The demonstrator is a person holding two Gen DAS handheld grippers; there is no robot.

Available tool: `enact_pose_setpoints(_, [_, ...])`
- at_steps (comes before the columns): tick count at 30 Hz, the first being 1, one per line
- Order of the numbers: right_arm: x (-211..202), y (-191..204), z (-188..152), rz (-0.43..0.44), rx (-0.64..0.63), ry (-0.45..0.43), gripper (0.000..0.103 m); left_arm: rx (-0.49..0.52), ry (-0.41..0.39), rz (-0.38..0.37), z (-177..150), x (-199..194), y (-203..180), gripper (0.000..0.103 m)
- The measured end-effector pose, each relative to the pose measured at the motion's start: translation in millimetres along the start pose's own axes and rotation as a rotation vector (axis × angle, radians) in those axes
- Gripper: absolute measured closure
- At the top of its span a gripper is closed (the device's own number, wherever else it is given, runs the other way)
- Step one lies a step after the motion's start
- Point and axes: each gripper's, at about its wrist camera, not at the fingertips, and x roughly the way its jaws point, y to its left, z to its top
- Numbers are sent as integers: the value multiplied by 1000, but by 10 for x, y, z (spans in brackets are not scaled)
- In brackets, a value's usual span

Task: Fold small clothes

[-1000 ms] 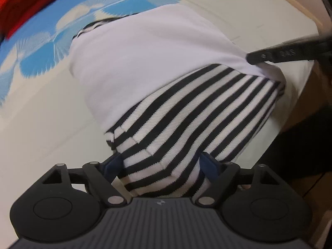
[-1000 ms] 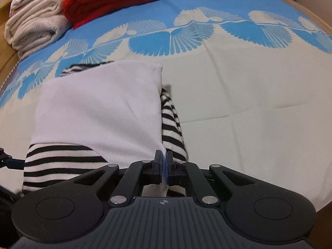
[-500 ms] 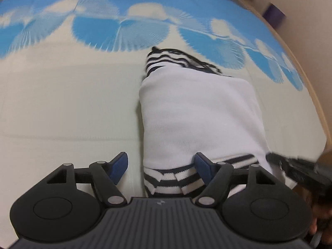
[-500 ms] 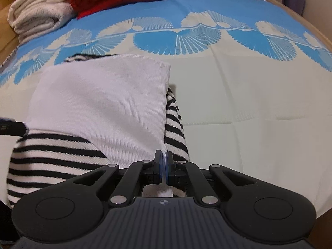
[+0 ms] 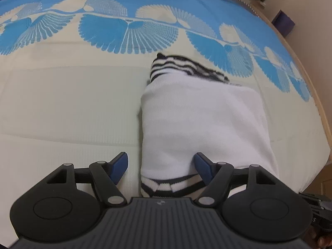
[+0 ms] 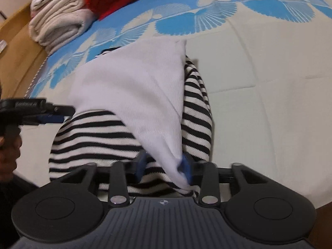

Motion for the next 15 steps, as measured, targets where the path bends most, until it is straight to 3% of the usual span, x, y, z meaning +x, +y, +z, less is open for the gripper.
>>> enact_pose_setpoints(5, [-292,-111,-6,16,13,-65,99,-41,15,-80,8,-27,10,27])
enact_pose_setpoints(10, [-118,-179,-63,-57,22,47,101,12,84,-19,-50,155,-33,20])
enact_pose_setpoints(13, [16,-137,-63,-114,-8,98,101,-35,84,-44,-9,131,32,21])
enact_pose_setpoints(15, [-13,-91,-15,-113,-10,66,100,-92,62,-89,3,121,137,21])
